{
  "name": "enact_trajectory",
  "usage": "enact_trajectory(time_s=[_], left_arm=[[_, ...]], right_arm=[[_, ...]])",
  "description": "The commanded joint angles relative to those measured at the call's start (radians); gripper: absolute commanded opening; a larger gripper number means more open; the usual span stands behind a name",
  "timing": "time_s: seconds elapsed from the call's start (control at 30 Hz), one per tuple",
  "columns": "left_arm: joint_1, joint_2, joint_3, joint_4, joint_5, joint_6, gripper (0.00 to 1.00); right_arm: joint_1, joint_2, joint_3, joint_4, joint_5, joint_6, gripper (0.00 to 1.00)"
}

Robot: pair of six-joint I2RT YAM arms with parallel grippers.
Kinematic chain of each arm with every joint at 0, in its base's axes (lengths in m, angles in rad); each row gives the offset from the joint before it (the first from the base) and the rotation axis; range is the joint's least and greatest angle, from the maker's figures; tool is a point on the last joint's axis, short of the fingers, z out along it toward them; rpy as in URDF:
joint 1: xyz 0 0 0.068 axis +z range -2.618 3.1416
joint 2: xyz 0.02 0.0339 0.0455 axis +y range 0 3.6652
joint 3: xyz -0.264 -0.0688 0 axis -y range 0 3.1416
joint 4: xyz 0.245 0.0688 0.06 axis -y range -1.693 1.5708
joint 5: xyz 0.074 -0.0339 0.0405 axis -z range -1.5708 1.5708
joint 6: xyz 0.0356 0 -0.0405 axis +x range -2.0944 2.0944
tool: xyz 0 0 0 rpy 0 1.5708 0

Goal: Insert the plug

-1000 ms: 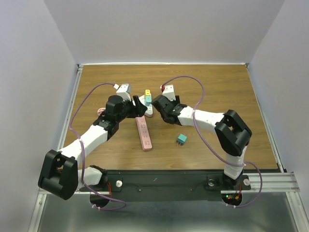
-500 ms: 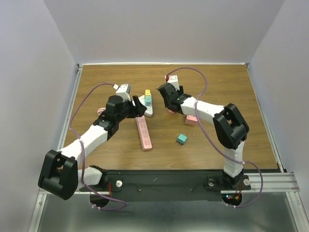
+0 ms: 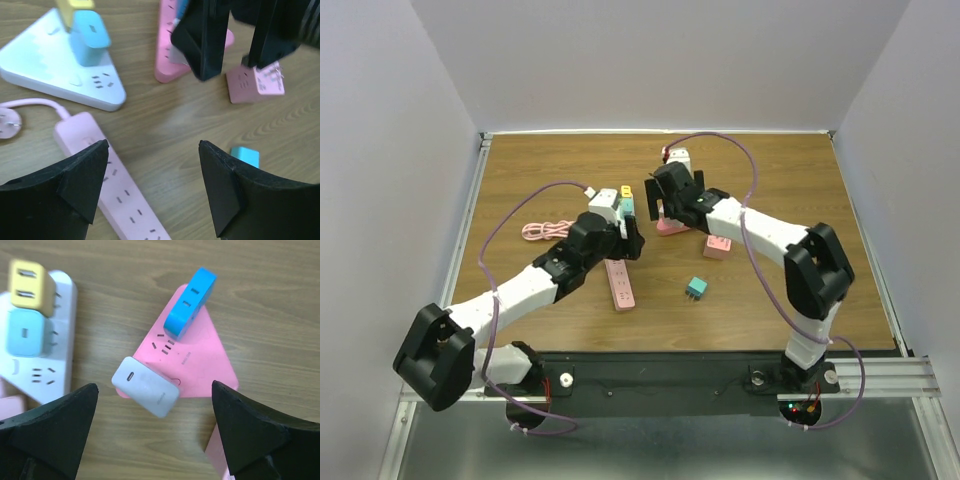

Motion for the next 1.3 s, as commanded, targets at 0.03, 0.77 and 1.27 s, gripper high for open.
enact_trajectory(time_s=[0.03,0.77,1.27], left_arm=[[-0.163,-0.025,0.007,0.051,-0.112,0.043,0.84],[-0.59,0.484,0.148,0.288,-0.195,0.072,0.89],[-0.586,0.595,0.252,0.196,-0.312,0.046,0.89]], right_arm=[[-0.025,-0.191,-0.032,0.023,-0.01,0.028,1.0],[-0.283,-0.708,-0.402,0.024,-0.228,0.103,1.0],[-0.315,-0.677,-0.39,0.035,-0.289,0.079,1.0]])
